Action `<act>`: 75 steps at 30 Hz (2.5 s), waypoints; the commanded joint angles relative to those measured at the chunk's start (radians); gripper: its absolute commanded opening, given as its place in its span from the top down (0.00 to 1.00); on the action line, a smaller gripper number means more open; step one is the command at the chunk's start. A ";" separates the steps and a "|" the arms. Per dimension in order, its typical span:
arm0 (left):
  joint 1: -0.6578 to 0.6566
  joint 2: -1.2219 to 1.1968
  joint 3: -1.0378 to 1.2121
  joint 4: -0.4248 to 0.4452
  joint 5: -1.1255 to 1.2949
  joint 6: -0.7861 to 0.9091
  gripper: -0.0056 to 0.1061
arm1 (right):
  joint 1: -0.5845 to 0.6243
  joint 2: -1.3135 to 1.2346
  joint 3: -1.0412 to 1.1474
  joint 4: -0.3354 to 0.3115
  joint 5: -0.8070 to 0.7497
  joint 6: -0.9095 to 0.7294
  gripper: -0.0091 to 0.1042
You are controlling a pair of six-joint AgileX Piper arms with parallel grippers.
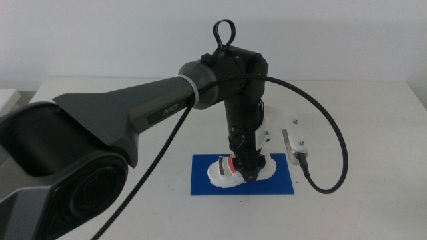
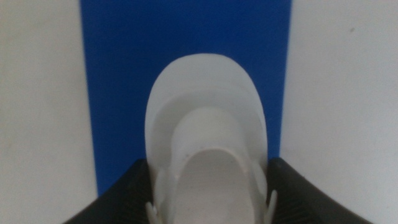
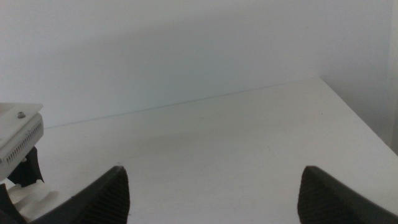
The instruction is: Use one arm to grab the shoe from the table and place it on the mat.
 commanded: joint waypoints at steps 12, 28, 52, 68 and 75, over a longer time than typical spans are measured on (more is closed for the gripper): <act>-0.009 0.017 -0.001 0.011 0.000 0.005 0.11 | 0.000 -0.005 0.002 -0.006 -0.010 -0.011 0.22; 0.147 -0.605 0.074 0.128 0.002 -0.568 0.11 | 0.000 -0.005 0.002 -0.006 -0.010 -0.011 0.22; 0.479 -1.752 1.545 0.237 -1.113 -1.055 0.11 | 0.000 -0.005 0.002 -0.006 -0.010 -0.011 0.22; 0.674 -2.246 1.945 0.082 -1.082 -0.950 0.11 | 0.000 -0.005 0.002 -0.006 -0.010 -0.011 0.22; 0.671 -2.268 1.945 0.038 -1.038 -0.950 0.11 | 0.000 -0.005 0.002 -0.006 -0.010 -0.011 0.22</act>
